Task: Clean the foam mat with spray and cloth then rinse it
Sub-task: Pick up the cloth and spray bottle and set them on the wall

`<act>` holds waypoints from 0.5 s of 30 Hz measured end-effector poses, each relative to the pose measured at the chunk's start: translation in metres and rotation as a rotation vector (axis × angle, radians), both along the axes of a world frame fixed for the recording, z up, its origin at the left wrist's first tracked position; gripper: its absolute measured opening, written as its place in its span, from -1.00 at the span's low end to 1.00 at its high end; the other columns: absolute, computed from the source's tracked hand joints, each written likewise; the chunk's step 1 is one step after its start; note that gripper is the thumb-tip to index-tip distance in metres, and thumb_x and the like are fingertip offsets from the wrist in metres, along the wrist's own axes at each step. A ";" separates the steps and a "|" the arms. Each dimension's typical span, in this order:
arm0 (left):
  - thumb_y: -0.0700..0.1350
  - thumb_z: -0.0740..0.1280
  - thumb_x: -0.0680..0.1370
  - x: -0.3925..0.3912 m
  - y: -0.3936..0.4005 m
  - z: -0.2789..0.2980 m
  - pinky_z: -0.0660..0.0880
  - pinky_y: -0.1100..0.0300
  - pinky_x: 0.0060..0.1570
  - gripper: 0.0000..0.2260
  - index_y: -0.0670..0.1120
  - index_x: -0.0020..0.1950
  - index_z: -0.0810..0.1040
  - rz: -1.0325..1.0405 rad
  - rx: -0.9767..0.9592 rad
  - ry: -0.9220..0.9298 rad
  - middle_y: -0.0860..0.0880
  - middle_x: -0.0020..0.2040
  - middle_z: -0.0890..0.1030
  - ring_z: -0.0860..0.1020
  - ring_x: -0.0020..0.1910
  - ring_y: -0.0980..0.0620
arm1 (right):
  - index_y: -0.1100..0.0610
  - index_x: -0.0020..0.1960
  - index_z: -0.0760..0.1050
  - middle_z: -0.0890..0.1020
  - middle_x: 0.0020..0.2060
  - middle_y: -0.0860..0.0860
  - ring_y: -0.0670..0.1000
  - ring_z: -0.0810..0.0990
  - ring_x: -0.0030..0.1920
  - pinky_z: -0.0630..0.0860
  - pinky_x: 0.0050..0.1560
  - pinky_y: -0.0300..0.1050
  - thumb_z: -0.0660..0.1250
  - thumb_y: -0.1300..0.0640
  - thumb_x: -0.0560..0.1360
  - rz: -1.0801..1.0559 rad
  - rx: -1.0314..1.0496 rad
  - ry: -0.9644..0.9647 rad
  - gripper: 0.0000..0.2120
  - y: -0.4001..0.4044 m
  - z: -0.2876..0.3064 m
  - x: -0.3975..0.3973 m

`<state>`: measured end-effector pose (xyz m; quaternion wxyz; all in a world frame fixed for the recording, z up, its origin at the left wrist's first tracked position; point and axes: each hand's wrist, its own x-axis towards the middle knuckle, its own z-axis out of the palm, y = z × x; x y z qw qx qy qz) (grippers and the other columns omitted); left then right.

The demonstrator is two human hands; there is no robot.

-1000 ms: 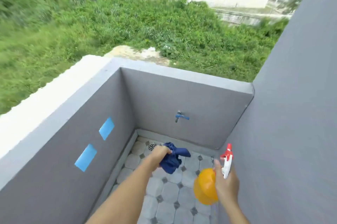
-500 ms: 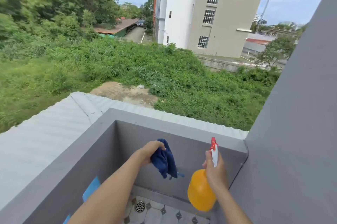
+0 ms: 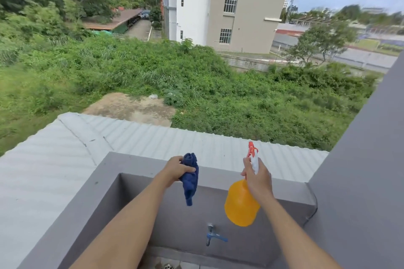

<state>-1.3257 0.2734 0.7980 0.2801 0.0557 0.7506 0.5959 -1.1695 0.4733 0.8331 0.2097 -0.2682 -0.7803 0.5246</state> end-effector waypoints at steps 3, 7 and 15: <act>-0.13 0.52 0.40 -0.030 0.009 -0.006 0.55 0.16 -0.17 -0.73 -0.20 -0.01 0.55 0.061 -0.013 0.040 -0.10 -0.12 0.64 0.61 -0.13 -0.03 | -0.03 -0.13 0.43 0.62 -0.29 0.06 0.05 0.52 -0.28 0.40 -0.31 -0.10 0.20 -0.08 0.60 -0.006 0.000 -0.009 -0.81 0.018 -0.010 -0.031; 0.08 0.50 0.39 -0.062 0.026 -0.004 0.54 0.17 -0.09 -0.64 -0.17 -0.04 0.58 0.092 -0.053 0.018 -0.09 -0.11 0.66 0.63 -0.06 -0.03 | 0.06 -0.03 0.45 0.63 -0.27 0.02 0.05 0.52 -0.28 0.40 -0.26 -0.08 0.19 -0.15 0.59 -0.039 -0.022 -0.019 -0.72 0.049 -0.024 -0.073; -0.25 0.20 0.41 -0.110 0.054 0.000 0.49 0.07 -0.14 -0.79 -0.16 0.00 0.51 -0.082 -0.128 -0.177 -0.16 -0.06 0.59 0.56 -0.08 -0.12 | -0.02 0.11 0.34 0.63 -0.23 0.05 0.07 0.55 -0.16 0.39 -0.13 -0.04 0.14 -0.16 0.61 -0.078 -0.060 -0.019 -0.78 0.072 -0.037 -0.131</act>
